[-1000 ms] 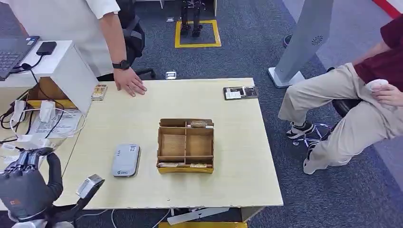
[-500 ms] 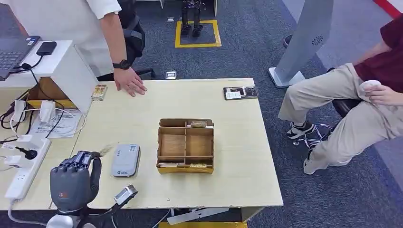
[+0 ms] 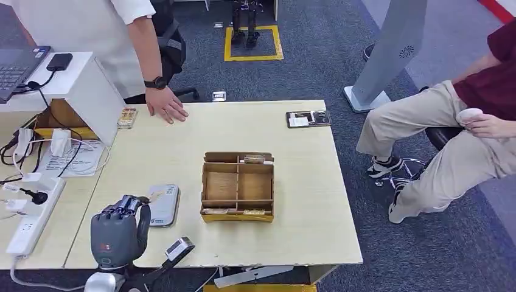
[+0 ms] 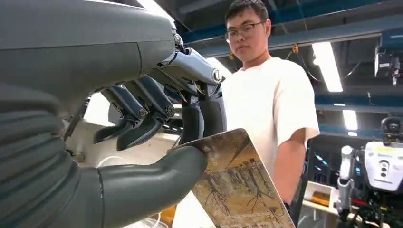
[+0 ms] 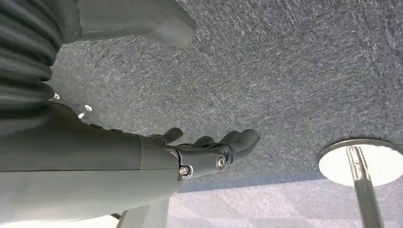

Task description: Pass the card to the sensor for recognition and then transmit it.

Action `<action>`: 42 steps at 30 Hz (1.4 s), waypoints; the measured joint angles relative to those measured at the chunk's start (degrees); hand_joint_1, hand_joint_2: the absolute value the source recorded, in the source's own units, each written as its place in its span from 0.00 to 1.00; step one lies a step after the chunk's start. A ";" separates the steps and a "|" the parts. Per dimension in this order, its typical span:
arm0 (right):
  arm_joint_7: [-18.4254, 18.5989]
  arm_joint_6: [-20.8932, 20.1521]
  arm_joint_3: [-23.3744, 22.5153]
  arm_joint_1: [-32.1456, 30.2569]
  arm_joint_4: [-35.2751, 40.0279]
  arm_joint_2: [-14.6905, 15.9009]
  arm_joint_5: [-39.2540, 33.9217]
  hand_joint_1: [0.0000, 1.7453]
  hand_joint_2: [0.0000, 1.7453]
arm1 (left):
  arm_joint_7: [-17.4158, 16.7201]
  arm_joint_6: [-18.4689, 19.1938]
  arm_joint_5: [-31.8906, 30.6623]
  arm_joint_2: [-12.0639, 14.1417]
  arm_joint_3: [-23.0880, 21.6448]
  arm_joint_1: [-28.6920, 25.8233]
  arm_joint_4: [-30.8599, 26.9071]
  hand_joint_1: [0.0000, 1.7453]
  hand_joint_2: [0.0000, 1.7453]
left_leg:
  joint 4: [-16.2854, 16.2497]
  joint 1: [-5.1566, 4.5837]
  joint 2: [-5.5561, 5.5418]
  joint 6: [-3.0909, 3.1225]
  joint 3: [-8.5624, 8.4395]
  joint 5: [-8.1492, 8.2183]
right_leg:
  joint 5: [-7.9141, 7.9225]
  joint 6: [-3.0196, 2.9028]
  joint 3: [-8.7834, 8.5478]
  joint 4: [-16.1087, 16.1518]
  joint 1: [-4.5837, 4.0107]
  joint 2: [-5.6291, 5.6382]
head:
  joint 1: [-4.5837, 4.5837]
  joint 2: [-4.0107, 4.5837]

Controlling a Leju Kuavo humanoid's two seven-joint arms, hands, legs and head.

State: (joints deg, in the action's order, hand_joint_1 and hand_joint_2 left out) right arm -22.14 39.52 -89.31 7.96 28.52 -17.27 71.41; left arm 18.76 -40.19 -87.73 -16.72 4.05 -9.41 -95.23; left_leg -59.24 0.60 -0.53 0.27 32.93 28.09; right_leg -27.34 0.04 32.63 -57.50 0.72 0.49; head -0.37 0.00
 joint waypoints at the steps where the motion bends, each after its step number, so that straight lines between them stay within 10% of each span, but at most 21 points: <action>1: 0.00 0.00 0.00 0.00 -0.04 0.00 0.00 0.00 1.00 | -0.97 0.00 -0.22 0.15 -0.31 -0.03 0.29 1.00 1.00 | 0.00 0.00 0.00 0.00 0.00 0.00 | 0.00 0.00 0.00 0.00 0.00 0.00 | 0.00 0.00; 10: 0.00 0.00 0.00 -0.02 -0.11 0.04 -0.61 0.00 1.00 | -17.80 0.00 -0.96 5.38 -7.20 -0.03 3.04 1.00 1.00 | 0.00 0.01 0.01 0.00 -0.01 0.00 | 0.00 0.00 0.01 0.00 -0.01 0.01 | 0.00 0.00; 24: 0.57 0.00 0.00 -0.08 -0.09 0.04 -1.27 0.00 1.00 | -35.00 -0.04 -0.99 15.04 -15.70 2.06 8.09 1.00 1.00 | 0.00 0.02 0.01 -0.01 -0.01 -0.01 | 0.00 0.00 0.00 0.00 -0.01 0.00 | 0.00 0.00; 42: 1.18 0.00 0.00 -0.14 0.74 -0.04 -1.84 0.00 1.00 | -26.54 -0.04 -0.99 11.08 -6.15 -0.23 3.70 1.00 1.00 | 0.01 0.02 0.00 -0.01 0.02 -0.01 | -0.01 0.00 0.00 -0.01 -0.01 -0.02 | 0.00 0.00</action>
State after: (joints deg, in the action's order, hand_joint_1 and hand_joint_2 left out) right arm -20.96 39.52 -89.31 7.82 29.27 -17.31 69.57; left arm -7.78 -40.24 -88.72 -5.64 -2.10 -9.64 -91.54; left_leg -59.23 0.61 -0.54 0.26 32.95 28.08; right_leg -27.35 0.04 32.63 -57.51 0.71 0.47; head -0.37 0.00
